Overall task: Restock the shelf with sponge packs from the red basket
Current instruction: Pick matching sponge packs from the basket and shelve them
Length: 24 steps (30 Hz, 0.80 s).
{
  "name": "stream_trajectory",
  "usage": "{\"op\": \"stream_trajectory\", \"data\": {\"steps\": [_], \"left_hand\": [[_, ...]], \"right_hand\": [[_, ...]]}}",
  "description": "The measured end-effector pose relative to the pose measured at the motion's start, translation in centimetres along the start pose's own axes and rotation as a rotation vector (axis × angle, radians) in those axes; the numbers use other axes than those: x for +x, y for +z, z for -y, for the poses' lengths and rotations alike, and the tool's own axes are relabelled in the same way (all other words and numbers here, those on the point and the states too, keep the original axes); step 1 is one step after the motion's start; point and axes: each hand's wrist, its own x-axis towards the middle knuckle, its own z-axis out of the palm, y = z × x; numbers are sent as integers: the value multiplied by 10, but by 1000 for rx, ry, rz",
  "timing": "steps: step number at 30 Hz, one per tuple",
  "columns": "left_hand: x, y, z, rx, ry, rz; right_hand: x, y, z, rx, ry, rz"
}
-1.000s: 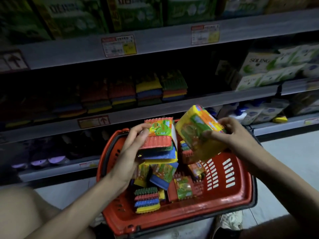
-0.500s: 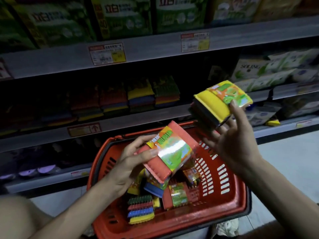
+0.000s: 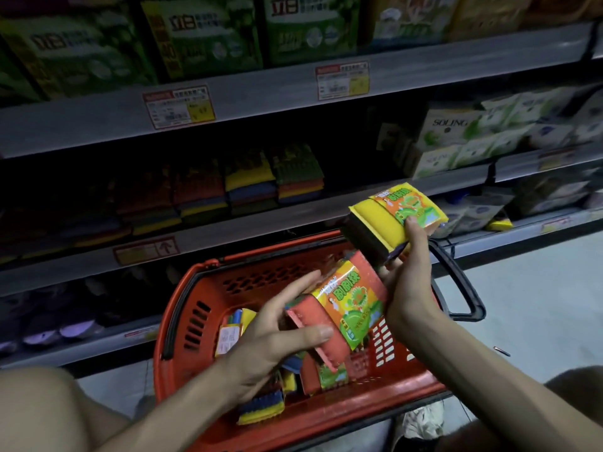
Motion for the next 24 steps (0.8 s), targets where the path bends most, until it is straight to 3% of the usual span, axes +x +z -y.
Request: {"op": "stream_trajectory", "data": {"steps": [6, 16, 24], "left_hand": [[3, 7, -6, 190, 158, -72], [7, 27, 3, 213, 255, -242], [18, 33, -4, -58, 125, -341]], "right_hand": [[2, -3, 4, -150, -37, 127], [5, -2, -8, -135, -152, 19], [22, -11, 1, 20, 69, -70]]}}
